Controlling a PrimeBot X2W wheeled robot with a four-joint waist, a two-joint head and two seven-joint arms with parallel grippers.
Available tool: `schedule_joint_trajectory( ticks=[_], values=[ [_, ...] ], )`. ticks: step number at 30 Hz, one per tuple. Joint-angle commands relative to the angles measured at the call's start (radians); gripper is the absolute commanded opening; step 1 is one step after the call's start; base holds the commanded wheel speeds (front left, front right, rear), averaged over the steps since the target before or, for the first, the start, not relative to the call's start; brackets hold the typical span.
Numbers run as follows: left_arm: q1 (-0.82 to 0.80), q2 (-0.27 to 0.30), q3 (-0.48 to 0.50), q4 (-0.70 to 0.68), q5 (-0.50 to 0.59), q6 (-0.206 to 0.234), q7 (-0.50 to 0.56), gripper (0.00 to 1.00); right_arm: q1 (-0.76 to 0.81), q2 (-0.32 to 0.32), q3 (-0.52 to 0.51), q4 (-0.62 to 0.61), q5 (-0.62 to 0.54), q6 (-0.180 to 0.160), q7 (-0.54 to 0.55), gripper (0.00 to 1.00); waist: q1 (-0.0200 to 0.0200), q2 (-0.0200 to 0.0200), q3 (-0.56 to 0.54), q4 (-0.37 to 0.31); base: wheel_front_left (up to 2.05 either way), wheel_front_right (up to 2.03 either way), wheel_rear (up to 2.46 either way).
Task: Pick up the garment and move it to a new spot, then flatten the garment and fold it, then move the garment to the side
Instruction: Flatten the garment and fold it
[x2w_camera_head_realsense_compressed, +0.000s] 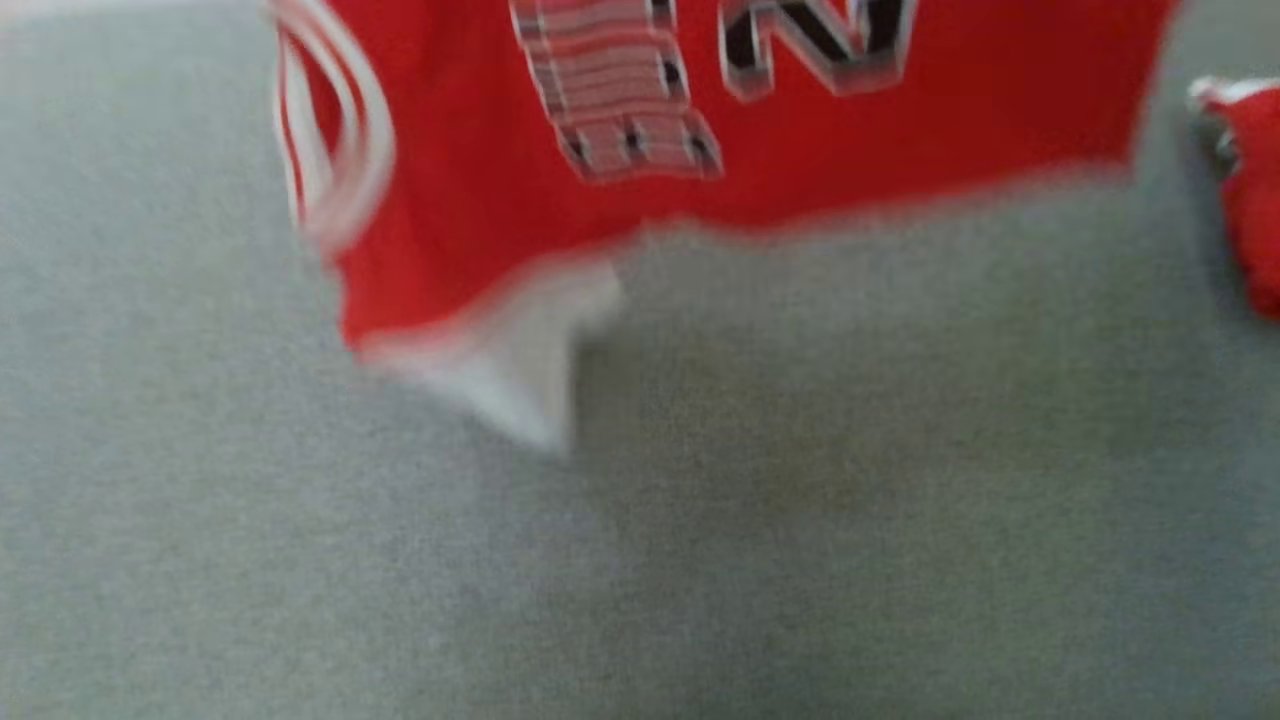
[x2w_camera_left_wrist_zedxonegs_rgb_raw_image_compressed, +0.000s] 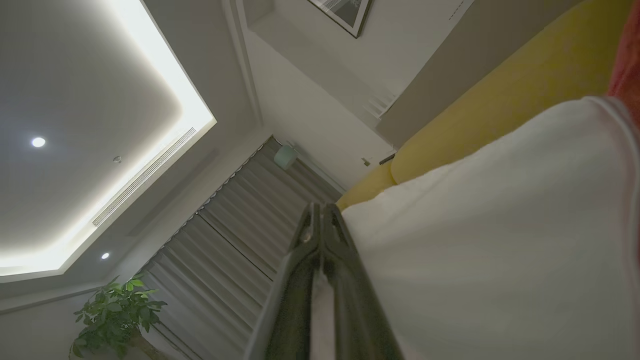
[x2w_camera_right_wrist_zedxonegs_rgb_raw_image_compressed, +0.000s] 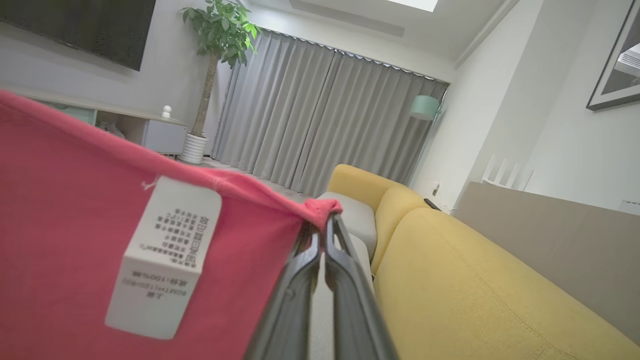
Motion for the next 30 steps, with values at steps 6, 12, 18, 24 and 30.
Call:
schedule_joint_trajectory(
  ticks=[6, 12, 18, 24, 30],
  values=[
    [-0.252, -0.024, 0.065, 0.08, 0.088, 0.025, -0.109, 0.0, -0.221, 0.019, -0.046, 0.084, -0.106, -0.001, -0.133, 0.0, -0.0002, 0.0, 0.218, 0.008, 0.0, 0.0, 0.0],
    [-0.239, -0.058, 0.075, 0.079, 0.092, 0.035, -0.15, 0.0, -0.231, 0.016, -0.041, 0.169, -0.18, -0.001, -0.208, 0.0, -0.0002, 0.0, 0.26, 0.04, 0.0, 0.0, 0.0],
    [0.003, -0.006, 0.081, -0.098, 0.054, 0.047, -0.153, 0.0, -0.102, 0.028, -0.008, 0.231, -0.18, -0.001, -0.234, 0.0, -0.0002, 0.0, 0.25, 0.059, 0.0, 0.0, 0.0],
    [0.426, 0.065, 0.076, -0.349, 0.007, 0.147, -0.153, 0.0, 0.141, 0.022, -0.02, 0.232, -0.146, -0.001, -0.254, 0.0, -0.0002, 0.0, 0.166, 0.074, 0.0, 0.0, 0.0],
    [0.868, 0.099, 0.016, -0.513, -0.037, 0.253, -0.153, 0.0, 0.497, 0.0, -0.139, 0.121, -0.134, -0.001, -0.258, 0.0, -0.0002, 0.0, 0.05, 0.09, 0.0, 0.0, 0.0]
  ],
)
